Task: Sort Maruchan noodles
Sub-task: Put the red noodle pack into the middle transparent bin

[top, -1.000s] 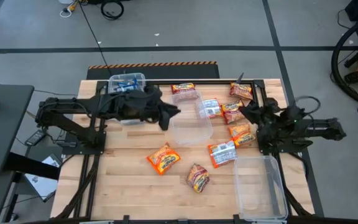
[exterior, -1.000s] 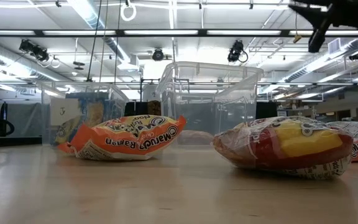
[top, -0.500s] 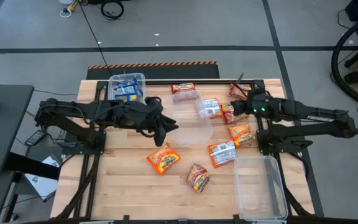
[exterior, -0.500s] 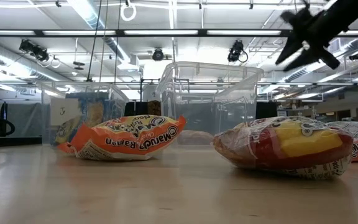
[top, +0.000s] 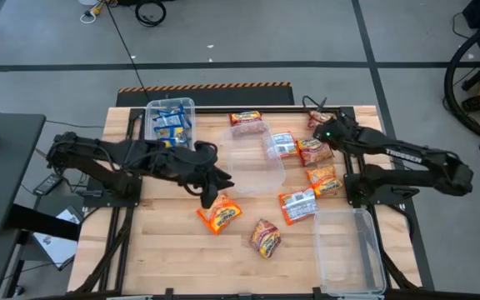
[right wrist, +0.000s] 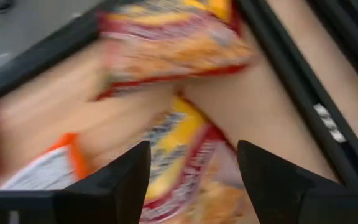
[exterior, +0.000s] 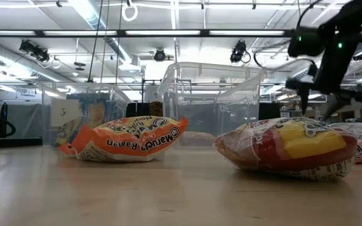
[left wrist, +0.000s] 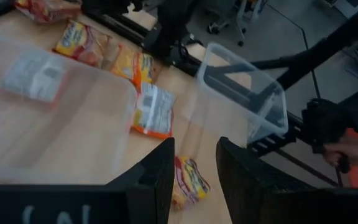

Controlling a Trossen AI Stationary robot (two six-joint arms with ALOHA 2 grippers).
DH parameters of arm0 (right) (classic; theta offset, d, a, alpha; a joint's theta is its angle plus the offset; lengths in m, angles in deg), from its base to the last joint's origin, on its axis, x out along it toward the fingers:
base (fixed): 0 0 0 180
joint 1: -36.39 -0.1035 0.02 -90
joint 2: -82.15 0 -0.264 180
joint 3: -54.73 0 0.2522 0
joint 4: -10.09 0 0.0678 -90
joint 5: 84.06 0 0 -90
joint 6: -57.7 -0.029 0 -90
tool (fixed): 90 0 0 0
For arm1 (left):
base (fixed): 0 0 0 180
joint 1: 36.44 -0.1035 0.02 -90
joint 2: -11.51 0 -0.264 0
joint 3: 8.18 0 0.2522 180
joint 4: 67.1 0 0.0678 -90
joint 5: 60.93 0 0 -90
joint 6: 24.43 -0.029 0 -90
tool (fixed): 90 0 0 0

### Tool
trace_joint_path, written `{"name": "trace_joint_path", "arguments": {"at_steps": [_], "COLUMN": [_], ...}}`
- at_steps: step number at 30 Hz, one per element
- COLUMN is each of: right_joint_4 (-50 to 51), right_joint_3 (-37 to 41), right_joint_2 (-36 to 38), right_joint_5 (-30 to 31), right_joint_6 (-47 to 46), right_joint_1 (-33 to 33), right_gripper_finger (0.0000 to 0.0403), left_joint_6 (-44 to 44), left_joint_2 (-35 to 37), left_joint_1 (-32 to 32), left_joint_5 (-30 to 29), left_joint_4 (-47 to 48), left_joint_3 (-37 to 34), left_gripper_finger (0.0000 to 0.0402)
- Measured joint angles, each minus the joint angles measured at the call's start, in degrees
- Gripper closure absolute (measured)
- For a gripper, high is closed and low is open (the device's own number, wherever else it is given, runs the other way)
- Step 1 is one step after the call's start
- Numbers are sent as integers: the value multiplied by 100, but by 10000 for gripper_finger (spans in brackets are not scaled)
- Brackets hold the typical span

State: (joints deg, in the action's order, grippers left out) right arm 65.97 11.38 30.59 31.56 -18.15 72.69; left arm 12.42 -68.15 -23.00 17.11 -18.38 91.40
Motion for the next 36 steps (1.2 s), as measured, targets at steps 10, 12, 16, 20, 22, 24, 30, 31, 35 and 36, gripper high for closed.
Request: {"name": "trace_joint_path", "arguments": {"at_steps": [10, 12, 16, 20, 22, 24, 30, 31, 35, 36], "right_joint_4": [-1906, -2024, -1990, -2038, -1815, -1495, -1663, -2036, -3461, -3701], "right_joint_3": [1390, 1419, 1201, 1097, 1106, 1106, 1344, 1474, 2055, 2153], "right_joint_2": [-163, -156, 12, 244, 308, 330, 317, 282, 73, 49], "right_joint_5": [-481, -761, -1130, -1083, -1103, -931, -187, -314, -1208, -1365], "right_joint_6": [-1001, -1013, -635, -440, -50, 409, 1079, 1136, 969, 895], "right_joint_1": [128, 80, -214, -359, -355, -358, -241, -131, 288, 352], "right_gripper_finger": [165, 166, 167, 166, 167, 167, 169, 170, 180, 184], "left_joint_6": [299, 299, 295, 188, 148, 149, 122, 101, 104, 106], "left_joint_2": [-2, -2, -3, -2, -2, -2, 13, 19, 22, 28], "left_joint_1": [475, 531, 558, 484, 425, 359, 205, 169, -8, -47], "left_joint_5": [-185, -233, -323, -346, -348, -348, -346, -346, -338, -292], "left_joint_4": [100, 98, 100, 107, 114, 119, 133, 129, 144, 143], "left_joint_3": [0, 0, 0, 0, -2, -2, -2, -2, -2, -2], "left_gripper_finger": [278, 278, 278, 278, 278, 278, 278, 278, 278, 278]}}
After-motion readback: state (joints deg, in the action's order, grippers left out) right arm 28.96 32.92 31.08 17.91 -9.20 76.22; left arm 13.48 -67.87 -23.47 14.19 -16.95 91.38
